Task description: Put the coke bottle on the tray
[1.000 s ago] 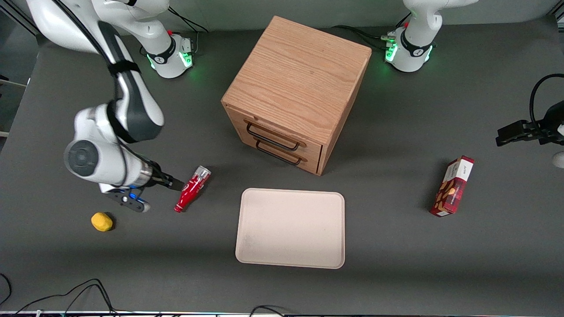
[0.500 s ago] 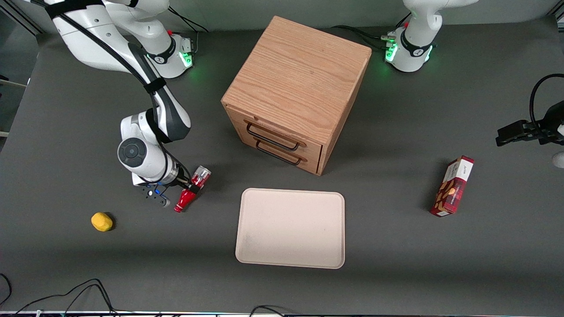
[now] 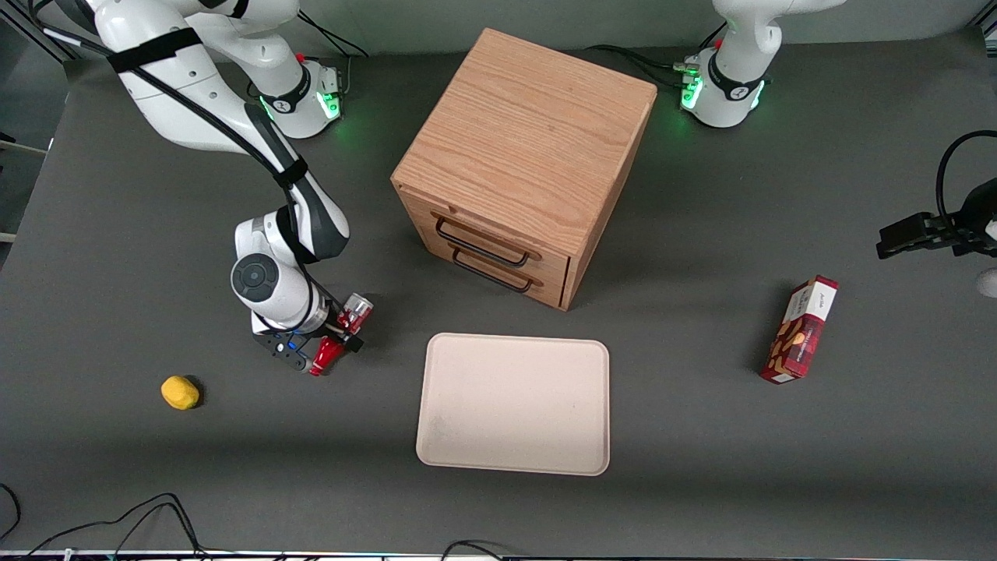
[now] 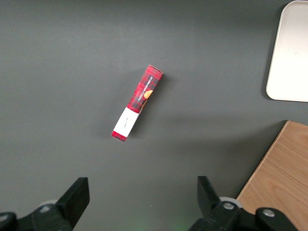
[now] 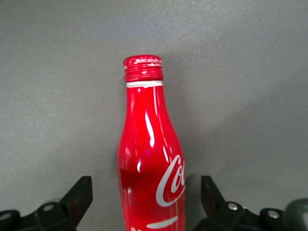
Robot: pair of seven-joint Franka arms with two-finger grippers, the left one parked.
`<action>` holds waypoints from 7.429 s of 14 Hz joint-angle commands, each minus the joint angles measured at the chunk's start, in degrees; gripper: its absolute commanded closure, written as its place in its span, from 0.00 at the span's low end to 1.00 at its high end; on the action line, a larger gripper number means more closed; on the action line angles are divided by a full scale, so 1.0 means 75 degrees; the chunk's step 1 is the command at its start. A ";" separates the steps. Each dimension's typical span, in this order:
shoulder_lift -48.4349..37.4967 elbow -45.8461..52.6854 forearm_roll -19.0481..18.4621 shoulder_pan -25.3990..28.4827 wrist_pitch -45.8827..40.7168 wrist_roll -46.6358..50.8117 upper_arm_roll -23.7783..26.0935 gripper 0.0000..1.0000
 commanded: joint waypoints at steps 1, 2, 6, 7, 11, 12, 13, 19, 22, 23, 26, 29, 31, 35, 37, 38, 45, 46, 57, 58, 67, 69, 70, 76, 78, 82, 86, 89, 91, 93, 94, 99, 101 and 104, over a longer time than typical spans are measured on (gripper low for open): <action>0.0121 0.0070 -0.0185 0.0032 0.0210 0.0329 -0.0010 0.00; 0.0144 0.0082 -0.0197 0.0032 0.0210 0.0341 -0.0022 0.00; 0.0179 0.0082 -0.0268 0.0032 0.0222 0.0353 -0.0010 0.00; 0.0179 0.0082 -0.0279 0.0032 0.0222 0.0353 -0.0022 0.00; 0.0156 0.0058 -0.0361 0.0021 0.0222 0.0341 -0.0022 1.00; 0.0156 0.0070 -0.0408 0.0021 0.0222 0.0364 -0.0022 1.00; 0.0168 0.0070 -0.0408 0.0021 0.0222 0.0376 -0.0022 1.00; 0.0075 0.0070 -0.0420 -0.0003 0.0187 0.0353 -0.0022 1.00; -0.0650 0.0163 -0.0420 -0.0097 -0.0652 -0.0079 -0.0010 1.00; -0.0989 0.0384 -0.0350 -0.0120 -0.1388 -0.0139 -0.0022 1.00; -0.1425 0.1857 0.0058 -0.0459 -0.4129 -0.0559 0.0234 1.00; -0.1508 0.3661 0.0306 -0.0589 -0.6229 -0.1158 0.0247 1.00; -0.1392 0.4775 0.0342 -0.0612 -0.7169 -0.1357 0.0236 1.00; -0.0970 0.6102 0.0295 -0.0589 -0.8226 -0.1768 0.0212 1.00; -0.0678 0.6641 0.0295 -0.0484 -0.8356 -0.1768 0.0224 1.00; -0.0456 0.6899 0.0295 -0.0460 -0.8391 -0.1768 0.0259 1.00; 0.2052 0.8789 0.0610 0.1015 -0.6873 -0.1768 0.0236 1.00; 0.2414 0.8789 0.0611 0.1179 -0.6416 -0.1803 0.0236 1.00; 0.4350 0.8777 0.0599 0.1696 -0.3986 -0.3383 -0.0034 1.00; 0.4409 0.8789 0.0588 0.1708 -0.3962 -0.3513 -0.0034 1.00; 0.4749 0.8754 0.0564 0.1696 -0.3154 -0.3503 -0.0116 1.00; 0.4761 0.8754 0.0564 0.1696 -0.3072 -0.3409 -0.0116 0.95; 0.4761 0.8742 0.0564 0.1696 -0.3060 -0.3386 -0.0174 0.36; 0.4750 0.8730 0.0553 0.1696 -0.3071 -0.3351 -0.0210 0.00; 0.4715 0.8684 0.0553 0.1696 -0.3118 -0.3351 -0.0210 0.00; 0.4528 0.8672 0.0541 0.1673 -0.3235 -0.3327 -0.0210 0.00; 0.3371 0.8369 0.0623 0.1416 -0.4813 -0.3420 -0.0140 0.00; 0.1733 0.6756 0.0635 0.0773 -0.5203 -0.3514 0.0234 0.00; 0.0199 0.5013 0.0623 0.0292 -0.5204 -0.3747 0.0481 0.00; -0.1777 0.2965 0.0611 -0.0303 -0.5227 -0.4575 0.0505 0.00; -0.2358 0.2384 0.0611 -0.0470 -0.5216 -0.4697 0.0528 0.00; -0.3978 0.1547 0.0623 -0.1455 -0.6338 -0.6174 0.0517 0.00; -0.4471 0.1593 0.0635 -0.1339 -0.6714 -0.6128 0.0237 0.00; -0.4486 0.2165 0.0646 -0.0789 -0.7369 -0.6127 -0.0501 0.00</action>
